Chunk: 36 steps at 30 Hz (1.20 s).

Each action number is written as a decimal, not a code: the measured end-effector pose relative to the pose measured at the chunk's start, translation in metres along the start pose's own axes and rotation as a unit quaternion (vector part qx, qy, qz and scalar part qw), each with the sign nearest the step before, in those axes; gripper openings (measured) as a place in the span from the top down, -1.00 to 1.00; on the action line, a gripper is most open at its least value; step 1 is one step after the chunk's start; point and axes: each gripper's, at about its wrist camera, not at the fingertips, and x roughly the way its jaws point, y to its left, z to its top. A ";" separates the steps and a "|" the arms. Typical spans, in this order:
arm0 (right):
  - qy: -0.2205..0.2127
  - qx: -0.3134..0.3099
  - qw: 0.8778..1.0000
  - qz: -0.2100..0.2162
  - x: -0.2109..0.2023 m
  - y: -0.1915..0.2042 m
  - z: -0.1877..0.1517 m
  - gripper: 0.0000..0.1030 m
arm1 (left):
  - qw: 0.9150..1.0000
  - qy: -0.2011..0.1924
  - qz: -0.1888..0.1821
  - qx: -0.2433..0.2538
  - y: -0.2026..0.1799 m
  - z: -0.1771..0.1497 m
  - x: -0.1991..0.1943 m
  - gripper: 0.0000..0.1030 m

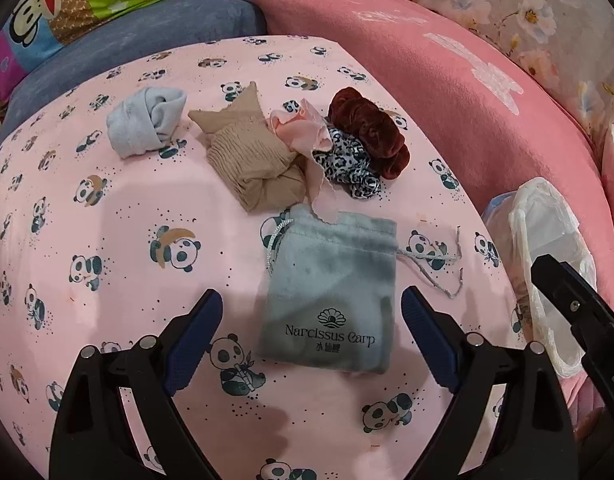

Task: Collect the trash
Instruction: 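Move both open tools back over the items on the bed, then grasp the grey drawstring pouch with the right tool while the left tool grasps the tan stocking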

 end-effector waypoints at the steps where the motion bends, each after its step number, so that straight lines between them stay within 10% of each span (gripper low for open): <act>1: 0.000 -0.001 1.000 0.000 0.001 0.001 0.000 0.06 | 1.000 0.004 -0.002 -0.002 0.001 -0.001 0.003 -0.68; 8: 0.006 -0.006 1.000 0.001 0.005 0.007 -0.001 0.06 | 1.000 0.005 -0.003 0.002 0.009 -0.004 0.006 -0.37; 29: 0.083 -0.053 0.993 0.058 0.055 0.073 -0.027 0.06 | 0.998 -0.042 0.028 -0.029 0.073 0.016 -0.025 -0.38; 36: 0.083 -0.075 0.993 0.038 0.071 0.086 -0.029 0.76 | 0.998 -0.050 0.020 -0.030 0.071 0.046 -0.014 -0.38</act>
